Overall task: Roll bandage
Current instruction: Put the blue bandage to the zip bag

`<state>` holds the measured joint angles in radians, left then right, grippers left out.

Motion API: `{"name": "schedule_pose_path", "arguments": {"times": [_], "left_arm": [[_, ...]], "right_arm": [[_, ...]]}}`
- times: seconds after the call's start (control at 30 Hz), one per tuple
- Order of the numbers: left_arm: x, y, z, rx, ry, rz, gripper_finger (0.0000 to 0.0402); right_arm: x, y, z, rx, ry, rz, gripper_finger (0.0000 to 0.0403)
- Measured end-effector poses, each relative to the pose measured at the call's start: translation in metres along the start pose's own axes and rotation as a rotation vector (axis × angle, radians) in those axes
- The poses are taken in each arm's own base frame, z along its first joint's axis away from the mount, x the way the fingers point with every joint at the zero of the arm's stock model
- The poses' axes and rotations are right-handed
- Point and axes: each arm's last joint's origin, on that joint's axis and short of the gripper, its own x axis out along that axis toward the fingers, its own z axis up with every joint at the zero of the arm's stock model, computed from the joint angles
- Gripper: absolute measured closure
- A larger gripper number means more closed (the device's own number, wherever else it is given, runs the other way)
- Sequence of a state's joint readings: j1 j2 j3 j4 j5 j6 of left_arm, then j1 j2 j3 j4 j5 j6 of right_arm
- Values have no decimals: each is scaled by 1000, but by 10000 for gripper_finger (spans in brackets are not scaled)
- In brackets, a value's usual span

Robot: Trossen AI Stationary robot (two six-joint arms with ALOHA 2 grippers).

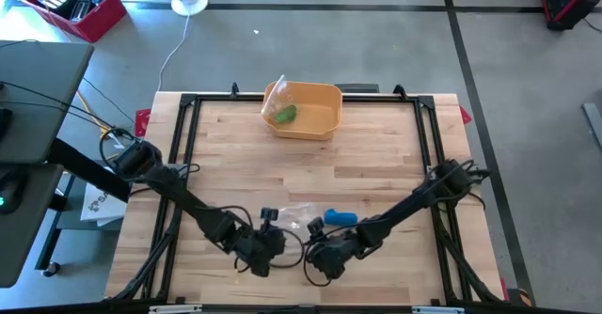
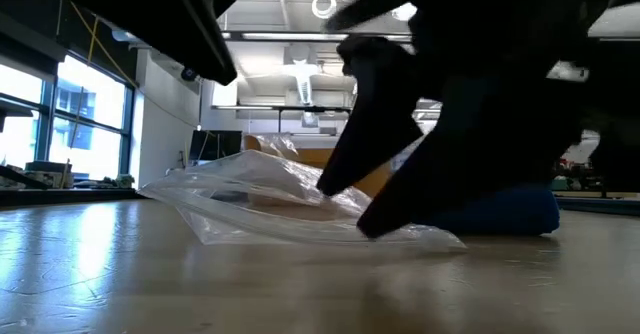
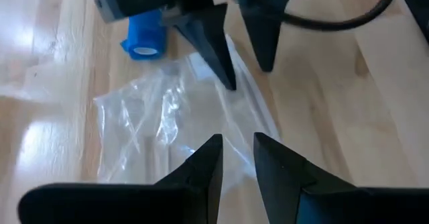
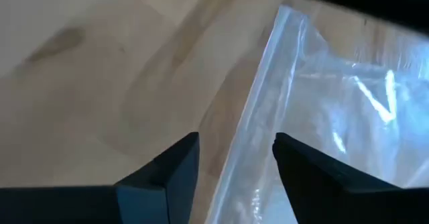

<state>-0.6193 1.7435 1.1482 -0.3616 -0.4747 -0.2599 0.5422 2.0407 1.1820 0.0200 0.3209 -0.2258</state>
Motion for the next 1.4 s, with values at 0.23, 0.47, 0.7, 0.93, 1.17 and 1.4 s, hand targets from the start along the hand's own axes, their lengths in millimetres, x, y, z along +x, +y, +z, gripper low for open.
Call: {"name": "schedule_pose_path", "arguments": {"times": [0.23, 0.47, 0.7, 0.93, 1.17, 1.4], "left_arm": [[1, -6, 5, -19, -85, -12, 322], [-9, -24, 7, 5, -142, -43, 329], [-19, -38, 4, 114, -194, 8, 336], [-13, -27, 12, 140, -242, 128, 307], [-2, -12, 16, 83, -195, 10, 289], [0, -8, 10, 130, -127, 14, 289]], "right_arm": [[2, -5, 0, 12, 7, -57, 238], [15, -2, -13, 115, 66, -92, 302], [-7, -11, 2, 253, 12, -153, 388], [-32, -21, 20, 346, -87, -55, 399], [-34, -21, 21, 445, -94, -21, 401], [-38, -25, 24, 538, -112, -20, 402]]}}
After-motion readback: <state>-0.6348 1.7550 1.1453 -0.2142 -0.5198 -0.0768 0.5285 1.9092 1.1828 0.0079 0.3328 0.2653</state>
